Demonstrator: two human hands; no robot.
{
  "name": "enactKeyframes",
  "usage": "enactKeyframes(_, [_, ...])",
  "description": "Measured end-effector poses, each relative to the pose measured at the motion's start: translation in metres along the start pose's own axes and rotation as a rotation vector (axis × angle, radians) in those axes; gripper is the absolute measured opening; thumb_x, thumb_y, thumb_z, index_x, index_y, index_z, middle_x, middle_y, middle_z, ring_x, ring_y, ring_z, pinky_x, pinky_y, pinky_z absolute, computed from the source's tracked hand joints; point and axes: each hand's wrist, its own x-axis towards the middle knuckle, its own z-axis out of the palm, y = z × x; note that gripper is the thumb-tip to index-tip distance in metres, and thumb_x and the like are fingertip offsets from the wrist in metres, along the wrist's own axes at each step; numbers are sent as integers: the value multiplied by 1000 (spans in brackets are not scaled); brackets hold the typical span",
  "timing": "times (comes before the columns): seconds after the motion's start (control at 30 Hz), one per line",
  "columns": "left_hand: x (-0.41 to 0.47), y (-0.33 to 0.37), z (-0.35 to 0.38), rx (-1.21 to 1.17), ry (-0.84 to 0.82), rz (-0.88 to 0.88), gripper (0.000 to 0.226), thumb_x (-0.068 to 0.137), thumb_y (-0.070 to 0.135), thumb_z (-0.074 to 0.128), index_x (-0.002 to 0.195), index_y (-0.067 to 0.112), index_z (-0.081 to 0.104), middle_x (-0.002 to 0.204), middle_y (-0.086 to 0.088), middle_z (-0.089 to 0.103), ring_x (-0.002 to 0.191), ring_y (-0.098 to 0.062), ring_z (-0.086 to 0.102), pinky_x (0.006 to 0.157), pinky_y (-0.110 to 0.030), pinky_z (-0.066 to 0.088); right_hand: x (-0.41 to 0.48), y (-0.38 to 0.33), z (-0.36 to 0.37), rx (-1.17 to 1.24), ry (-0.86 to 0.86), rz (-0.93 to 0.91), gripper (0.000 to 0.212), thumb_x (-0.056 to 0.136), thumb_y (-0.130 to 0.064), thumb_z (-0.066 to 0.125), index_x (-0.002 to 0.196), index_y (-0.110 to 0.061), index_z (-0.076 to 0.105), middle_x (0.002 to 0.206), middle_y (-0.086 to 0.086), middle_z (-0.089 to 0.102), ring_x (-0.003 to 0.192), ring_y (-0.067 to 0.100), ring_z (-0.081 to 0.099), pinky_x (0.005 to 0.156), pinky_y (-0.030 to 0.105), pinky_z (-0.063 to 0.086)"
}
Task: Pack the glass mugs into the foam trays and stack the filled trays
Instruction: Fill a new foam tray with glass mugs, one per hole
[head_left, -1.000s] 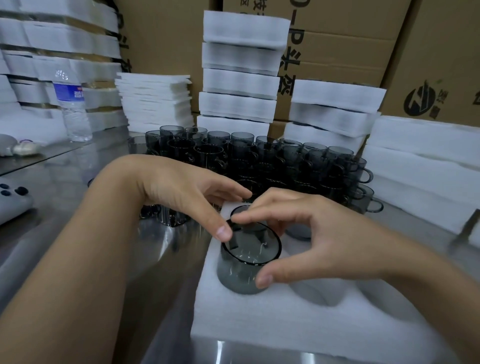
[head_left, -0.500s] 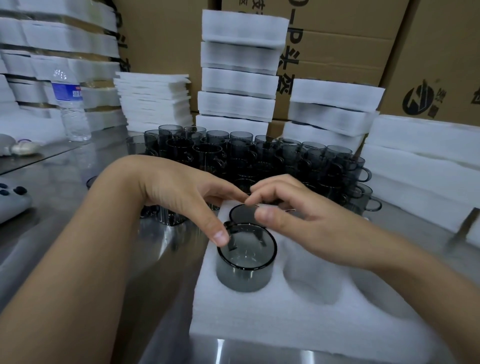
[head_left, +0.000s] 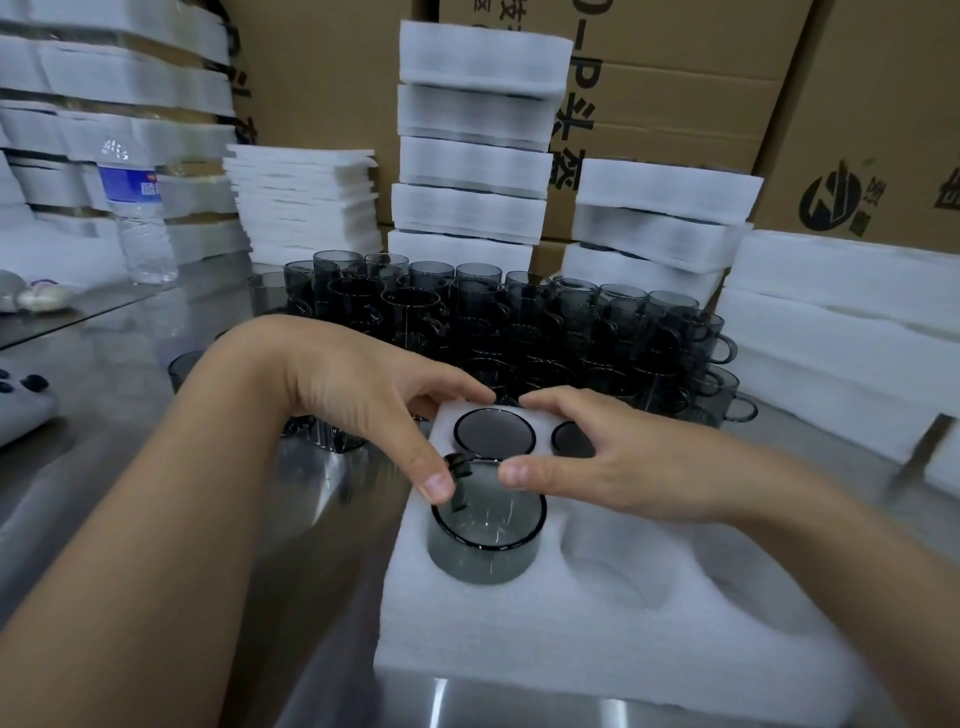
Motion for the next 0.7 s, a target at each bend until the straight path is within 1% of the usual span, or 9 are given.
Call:
enactKeyframes(0.07, [0, 0, 1, 28, 7, -23, 111, 45, 47, 87, 141, 45, 32, 134, 23, 51, 119, 3, 53, 106, -32, 42, 0, 0, 1, -20, -5, 7, 116, 35, -98, 38, 139, -46, 29, 142, -21, 31, 132, 4, 28, 110, 34, 30])
enactKeyframes(0.2, [2, 1, 2, 32, 6, -49, 114, 43, 47, 88, 141, 48, 30, 135, 23, 50, 120, 0, 53, 102, -32, 45, 1, 0, 2, -28, 3, 15, 112, 36, -97, 42, 137, -49, 29, 142, -22, 31, 133, 4, 27, 110, 35, 30])
enactKeyframes(0.23, [2, 1, 3, 38, 3, -57, 115, 43, 48, 87, 141, 50, 28, 135, 23, 49, 120, 0, 52, 98, -29, 46, 1, 0, 2, -30, 4, 16, 112, 36, -96, 43, 137, -49, 29, 142, -22, 31, 133, 4, 27, 110, 35, 30])
enactKeyframes(0.33, [3, 3, 4, 68, -5, -79, 118, 41, 54, 86, 141, 53, 23, 134, 27, 46, 114, 5, 52, 77, -16, 48, 1, -1, 2, -34, 0, 16, 111, 37, -94, 45, 137, -48, 29, 140, -23, 31, 131, 3, 27, 106, 31, 31])
enactKeyframes(0.37, [4, 3, 4, 78, -3, -86, 120, 40, 55, 85, 142, 53, 22, 133, 28, 46, 112, 7, 52, 75, -15, 47, 0, -1, 2, -34, -4, 17, 111, 38, -93, 46, 137, -48, 28, 139, -23, 31, 130, 3, 27, 104, 30, 31])
enactKeyframes(0.43, [5, 2, 3, 85, 2, -97, 123, 39, 56, 85, 143, 53, 20, 133, 29, 44, 114, 7, 50, 83, -16, 47, 0, -2, 2, -39, -5, 19, 111, 38, -92, 47, 138, -48, 28, 140, -24, 30, 129, 2, 27, 101, 28, 30])
enactKeyframes(0.5, [6, 2, 4, 84, 2, -105, 125, 38, 56, 85, 143, 53, 18, 131, 32, 42, 113, 8, 49, 89, -18, 44, 0, -2, 2, -45, 3, 25, 111, 38, -91, 49, 138, -48, 27, 141, -23, 30, 131, 3, 27, 103, 29, 31])
enactKeyframes(0.63, [6, 2, 4, 93, 8, -116, 125, 37, 56, 85, 142, 54, 18, 117, 41, 40, 102, 16, 47, 81, -11, 42, 1, -3, 4, -59, 13, 33, 114, 36, -92, 49, 139, -48, 25, 143, -21, 30, 133, 6, 26, 109, 34, 30])
enactKeyframes(0.7, [6, 3, 4, 93, 9, -116, 124, 37, 56, 84, 141, 54, 18, 115, 42, 40, 100, 17, 47, 80, -9, 42, 2, -2, 5, -56, 14, 34, 115, 36, -92, 49, 139, -48, 25, 142, -21, 30, 133, 7, 25, 110, 35, 29])
